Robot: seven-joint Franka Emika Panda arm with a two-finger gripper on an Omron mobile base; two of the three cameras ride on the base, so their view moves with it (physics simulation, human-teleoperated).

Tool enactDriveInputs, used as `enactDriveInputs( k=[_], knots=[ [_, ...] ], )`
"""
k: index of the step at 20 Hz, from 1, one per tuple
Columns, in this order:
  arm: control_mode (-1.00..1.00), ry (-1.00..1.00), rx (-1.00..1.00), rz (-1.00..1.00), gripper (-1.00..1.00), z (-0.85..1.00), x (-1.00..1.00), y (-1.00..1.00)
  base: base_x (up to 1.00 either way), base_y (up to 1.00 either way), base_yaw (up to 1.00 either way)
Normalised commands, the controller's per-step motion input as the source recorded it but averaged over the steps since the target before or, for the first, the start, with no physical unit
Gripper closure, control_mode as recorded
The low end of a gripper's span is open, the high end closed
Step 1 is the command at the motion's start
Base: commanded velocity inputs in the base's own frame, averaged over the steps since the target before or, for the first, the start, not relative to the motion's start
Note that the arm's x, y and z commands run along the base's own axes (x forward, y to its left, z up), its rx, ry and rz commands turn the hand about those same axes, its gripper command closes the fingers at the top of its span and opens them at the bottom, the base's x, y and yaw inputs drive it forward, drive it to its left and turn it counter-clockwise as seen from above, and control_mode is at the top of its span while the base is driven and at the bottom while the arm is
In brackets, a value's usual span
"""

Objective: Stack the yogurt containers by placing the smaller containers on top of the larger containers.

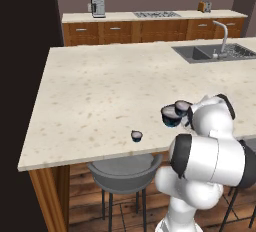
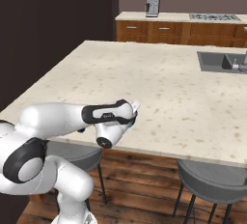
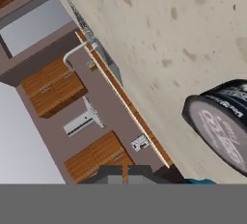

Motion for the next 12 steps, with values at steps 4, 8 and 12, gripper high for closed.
enactDriveInputs(
  k=[4,8,12],
  knots=[
    [-1.0,0.09,0.0,-0.02,1.0,-0.26,0.13,-0.07,0.0,0.0,0.0],
    [-1.0,0.08,0.0,-0.02,1.0,-0.17,0.17,-0.01,0.0,0.0,0.0],
    [-1.0,0.07,0.0,-0.03,1.0,-0.12,0.18,0.0,0.0,0.0,0.0]
  ],
)
